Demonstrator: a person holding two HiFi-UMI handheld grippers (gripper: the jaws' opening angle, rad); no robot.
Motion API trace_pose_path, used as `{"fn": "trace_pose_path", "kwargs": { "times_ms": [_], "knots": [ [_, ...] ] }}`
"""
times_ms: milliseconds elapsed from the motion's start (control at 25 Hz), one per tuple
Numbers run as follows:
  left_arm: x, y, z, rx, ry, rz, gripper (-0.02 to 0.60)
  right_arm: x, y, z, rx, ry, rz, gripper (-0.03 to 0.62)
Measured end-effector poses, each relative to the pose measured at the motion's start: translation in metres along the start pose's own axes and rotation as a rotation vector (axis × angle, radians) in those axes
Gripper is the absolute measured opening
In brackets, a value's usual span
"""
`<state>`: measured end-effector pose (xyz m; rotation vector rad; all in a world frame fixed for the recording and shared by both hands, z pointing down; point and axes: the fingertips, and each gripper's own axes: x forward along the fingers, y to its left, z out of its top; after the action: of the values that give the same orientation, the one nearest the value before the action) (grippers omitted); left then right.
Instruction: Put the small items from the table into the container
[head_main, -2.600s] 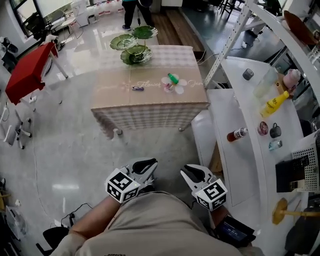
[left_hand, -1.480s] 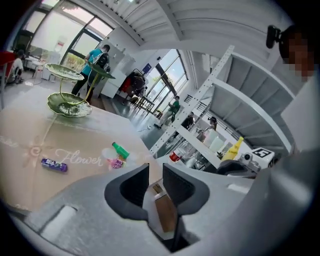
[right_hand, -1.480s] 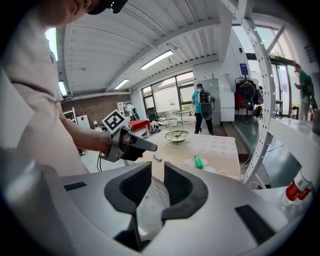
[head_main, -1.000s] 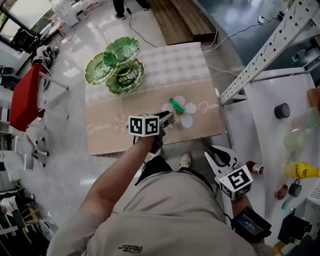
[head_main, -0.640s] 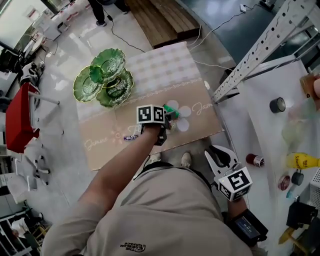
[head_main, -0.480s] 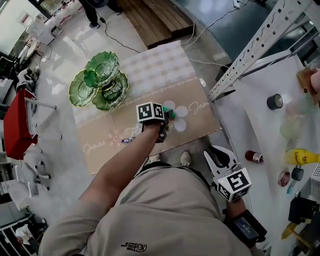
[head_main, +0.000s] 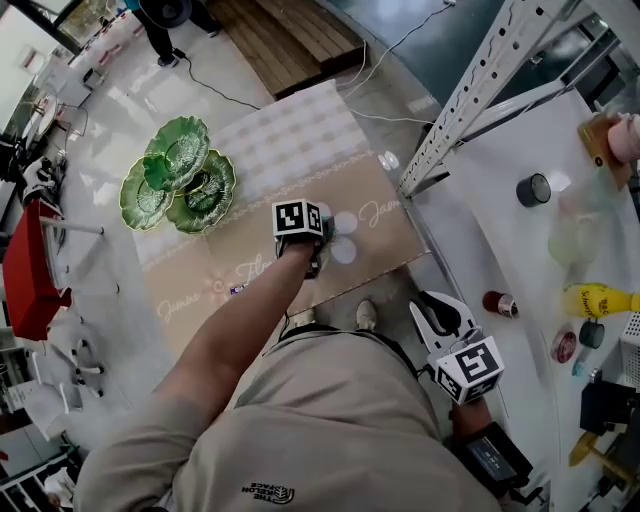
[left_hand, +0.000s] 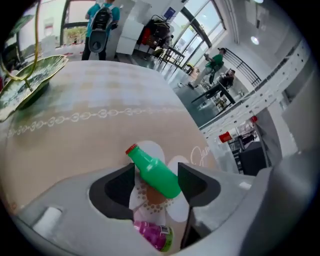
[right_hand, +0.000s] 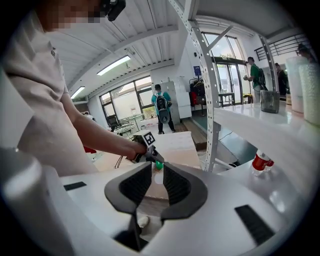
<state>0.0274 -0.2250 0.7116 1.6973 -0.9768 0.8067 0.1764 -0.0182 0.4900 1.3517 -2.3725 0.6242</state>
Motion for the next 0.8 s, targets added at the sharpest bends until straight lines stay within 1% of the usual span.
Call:
{"fn": "trace_pose_path", "kwargs": {
  "times_ms": [80, 200, 280, 400, 560, 720, 800],
  "knots": [
    [0.004, -0.004, 0.002, 0.051, 0.029, 0.007, 0.262, -0.004, -0.004, 0.0, 0.0, 0.0, -0.006, 0.08],
    [0.01, -0.007, 0.003, 0.103, 0.07, 0.028, 0.261, -0.009, -0.011, 0.0, 0.0, 0.0, -0.011, 0.08],
    [0.011, -0.009, 0.003, 0.142, 0.083, 0.045, 0.261, -0.01, -0.014, -0.001, 0.0, 0.001, -0.012, 0.08],
    [0.011, -0.014, 0.003, 0.213, 0.076, 0.06, 0.248, -0.012, -0.018, -0.003, 0.0, 0.004, -0.005, 0.08],
    [0.01, -0.02, 0.002, 0.336, 0.069, 0.108, 0.219, -0.012, -0.021, -0.005, 0.002, 0.009, 0.008, 0.08],
    [0.008, -0.033, -0.001, 0.457, 0.068, 0.101, 0.194, -0.011, -0.025, -0.005, -0.003, 0.0, 0.027, 0.08],
    [0.006, -0.038, -0.001, 0.51, 0.053, 0.101, 0.189, -0.011, -0.027, -0.006, 0.001, -0.002, 0.034, 0.08]
  ]
}}
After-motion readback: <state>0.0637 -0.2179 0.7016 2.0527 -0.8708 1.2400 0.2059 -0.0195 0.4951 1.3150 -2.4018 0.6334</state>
